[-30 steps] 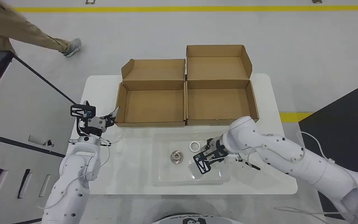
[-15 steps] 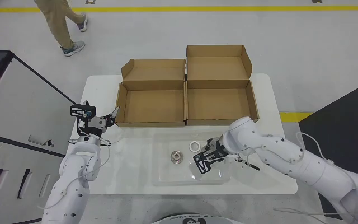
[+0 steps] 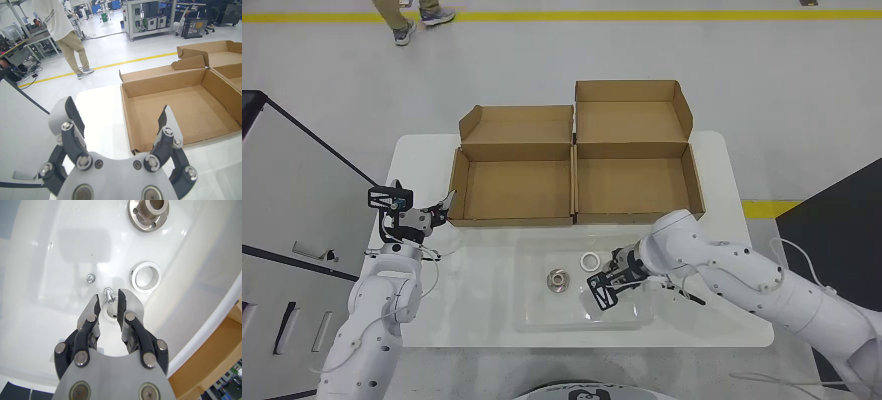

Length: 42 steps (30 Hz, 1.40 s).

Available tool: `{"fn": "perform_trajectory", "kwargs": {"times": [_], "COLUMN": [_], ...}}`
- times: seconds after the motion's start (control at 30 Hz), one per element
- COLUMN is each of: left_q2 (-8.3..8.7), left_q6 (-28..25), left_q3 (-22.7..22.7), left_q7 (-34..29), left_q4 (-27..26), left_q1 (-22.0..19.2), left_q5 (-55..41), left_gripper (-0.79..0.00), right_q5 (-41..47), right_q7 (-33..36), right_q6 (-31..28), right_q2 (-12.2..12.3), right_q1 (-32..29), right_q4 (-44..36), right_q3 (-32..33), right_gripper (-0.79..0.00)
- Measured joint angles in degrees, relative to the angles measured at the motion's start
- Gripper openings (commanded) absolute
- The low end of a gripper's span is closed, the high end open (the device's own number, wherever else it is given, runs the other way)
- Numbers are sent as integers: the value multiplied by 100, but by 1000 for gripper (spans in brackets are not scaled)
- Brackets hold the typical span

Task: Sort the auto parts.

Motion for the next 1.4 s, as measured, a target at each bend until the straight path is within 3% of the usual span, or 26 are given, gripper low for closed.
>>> {"fn": "perform_trajectory", "kwargs": {"times": [0.1,0.13,0.73,1.1,1.4], "left_q2": [0,0,0,0,0], "left_q6": [0,0,0,0,0], "left_q3": [0,0,0,0,0], "left_q7": [0,0,0,0,0], "left_q4": [0,0,0,0,0], "left_q1": [0,0,0,0,0], "left_q5": [0,0,0,0,0], "left_gripper": [0,0,0,0,0], "right_q5": [0,-1,184,409,837], "right_q7": [3,5,60,60,-164], "right_q6": [1,-1,-5,158,621], "right_q2": [-6,-8,62,302,560], "right_q1": [-18,-23,-112,-427,-920], "right_q4": [1,1,-317,-935,-1547], "right_q3": [23,30,377,955,1714], "right_gripper": [-717,-785,-785,-785,-785]}}
